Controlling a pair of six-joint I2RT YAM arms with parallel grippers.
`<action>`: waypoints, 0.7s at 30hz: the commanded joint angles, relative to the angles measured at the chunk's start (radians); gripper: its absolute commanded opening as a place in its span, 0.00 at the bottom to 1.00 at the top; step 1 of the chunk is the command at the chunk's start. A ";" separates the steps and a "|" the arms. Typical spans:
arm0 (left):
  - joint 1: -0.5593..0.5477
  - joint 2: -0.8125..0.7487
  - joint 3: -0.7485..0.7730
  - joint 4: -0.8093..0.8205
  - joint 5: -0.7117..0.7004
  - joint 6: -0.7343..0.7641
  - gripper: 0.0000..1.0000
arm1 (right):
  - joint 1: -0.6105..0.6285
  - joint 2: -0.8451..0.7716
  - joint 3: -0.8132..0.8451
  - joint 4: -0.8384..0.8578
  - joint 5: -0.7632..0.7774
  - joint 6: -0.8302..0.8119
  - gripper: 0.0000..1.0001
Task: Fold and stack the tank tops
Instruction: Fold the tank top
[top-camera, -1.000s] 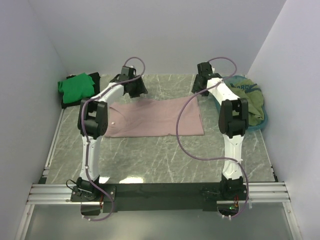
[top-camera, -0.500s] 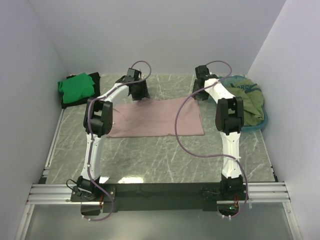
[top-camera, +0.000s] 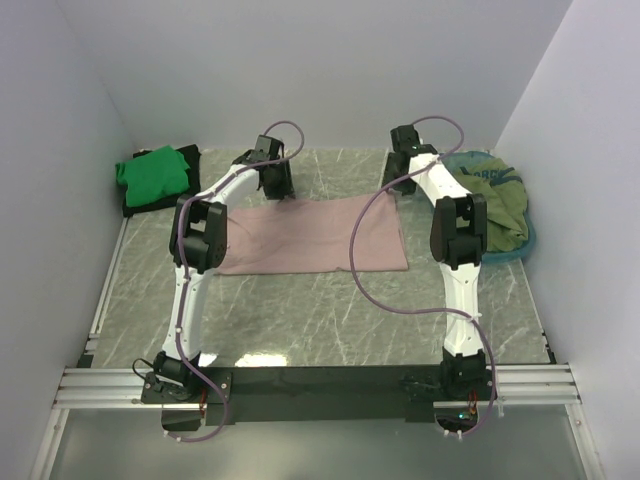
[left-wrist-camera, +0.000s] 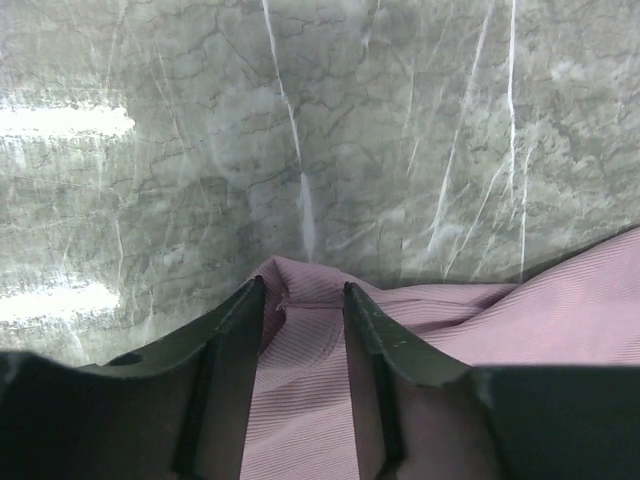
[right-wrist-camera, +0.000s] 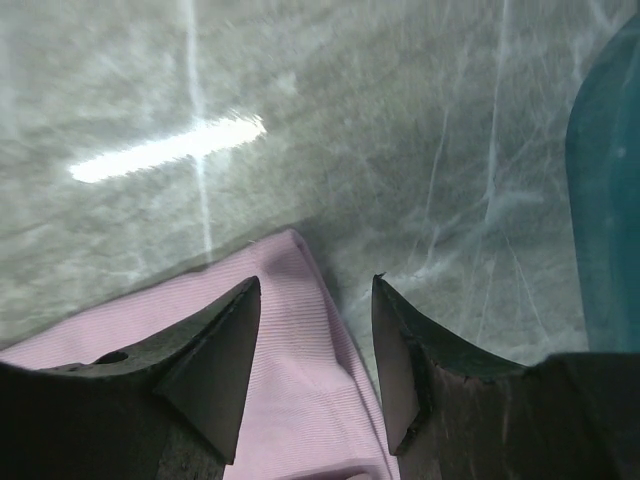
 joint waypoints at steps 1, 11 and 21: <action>-0.008 0.018 0.034 -0.012 -0.008 0.024 0.43 | -0.007 0.013 0.080 -0.003 -0.015 0.008 0.55; -0.006 0.027 0.065 0.001 0.014 -0.005 0.20 | -0.007 0.042 0.108 -0.030 -0.034 0.011 0.54; 0.003 0.016 0.042 0.025 -0.021 -0.043 0.01 | -0.004 0.080 0.143 -0.061 -0.052 0.025 0.51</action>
